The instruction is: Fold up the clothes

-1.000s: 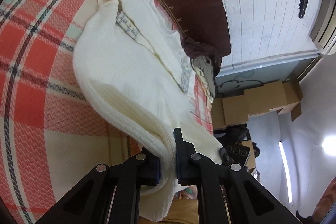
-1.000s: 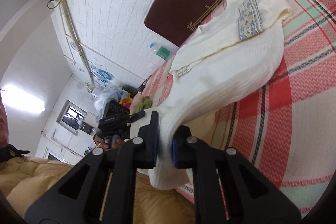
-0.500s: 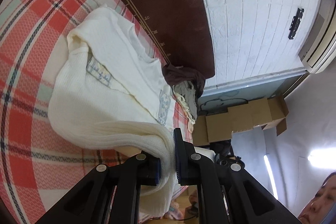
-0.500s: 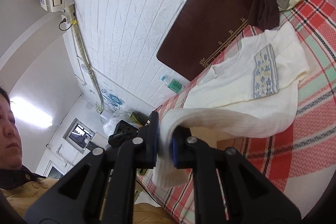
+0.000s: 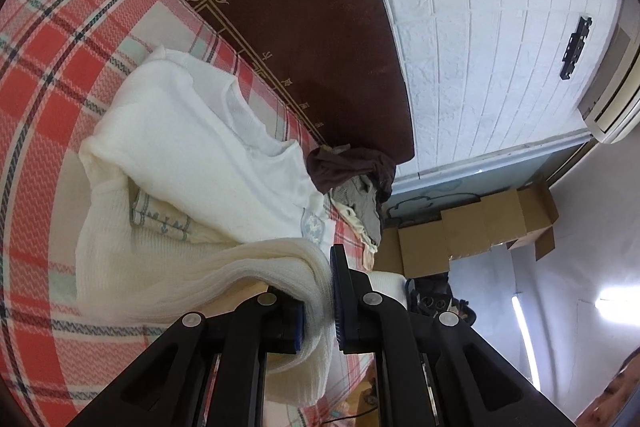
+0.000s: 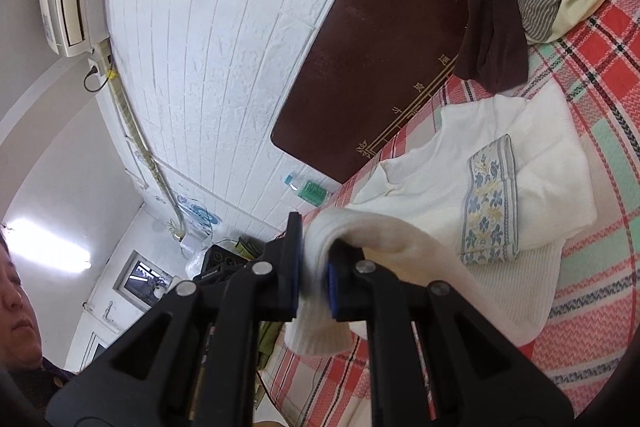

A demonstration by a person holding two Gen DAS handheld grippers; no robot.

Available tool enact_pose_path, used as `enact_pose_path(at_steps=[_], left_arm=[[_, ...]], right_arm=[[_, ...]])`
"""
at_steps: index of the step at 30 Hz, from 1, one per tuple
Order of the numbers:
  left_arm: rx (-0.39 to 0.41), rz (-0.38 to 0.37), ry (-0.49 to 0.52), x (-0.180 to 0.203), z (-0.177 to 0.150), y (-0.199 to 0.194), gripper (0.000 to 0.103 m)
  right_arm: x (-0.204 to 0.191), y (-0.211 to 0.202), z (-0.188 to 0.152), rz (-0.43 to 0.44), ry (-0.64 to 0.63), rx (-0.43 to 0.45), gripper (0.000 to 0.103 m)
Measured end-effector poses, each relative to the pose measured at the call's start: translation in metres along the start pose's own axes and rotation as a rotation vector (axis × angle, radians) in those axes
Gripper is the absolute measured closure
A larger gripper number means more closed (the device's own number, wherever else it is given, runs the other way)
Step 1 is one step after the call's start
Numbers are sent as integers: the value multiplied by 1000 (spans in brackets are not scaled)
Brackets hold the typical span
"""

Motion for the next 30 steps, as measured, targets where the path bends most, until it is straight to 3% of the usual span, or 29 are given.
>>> enact_pose_path(at_steps=[12,15,20,22,30], left_arm=[[-39,92,-9,-20,37,32,94],[-52,126,-31,-30,44,39,81],[-86,164,-69,-47,52,52,78],[-88,152,-102,-52,58,55,71],[-70,90,-216,-63,85,62,62]], right_arm=[[44,29,42,-98,78,1,89],[61,34,49,-133,116,-2,89],[89,45,58,-201,173,-16,89],[96,48,62,-218,187,-20,89],[111,53,82,-238,256,-20,88]])
Point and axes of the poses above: each gripper's, at about its wrist camera, not at the fingertips, and y roughly the way its jaws point, x to its right, z to its top, the point moved 7 cm from there along y, roughly the way its jaws point, and after that the axes turned 7 degrees about y, right-handed, at the moved point
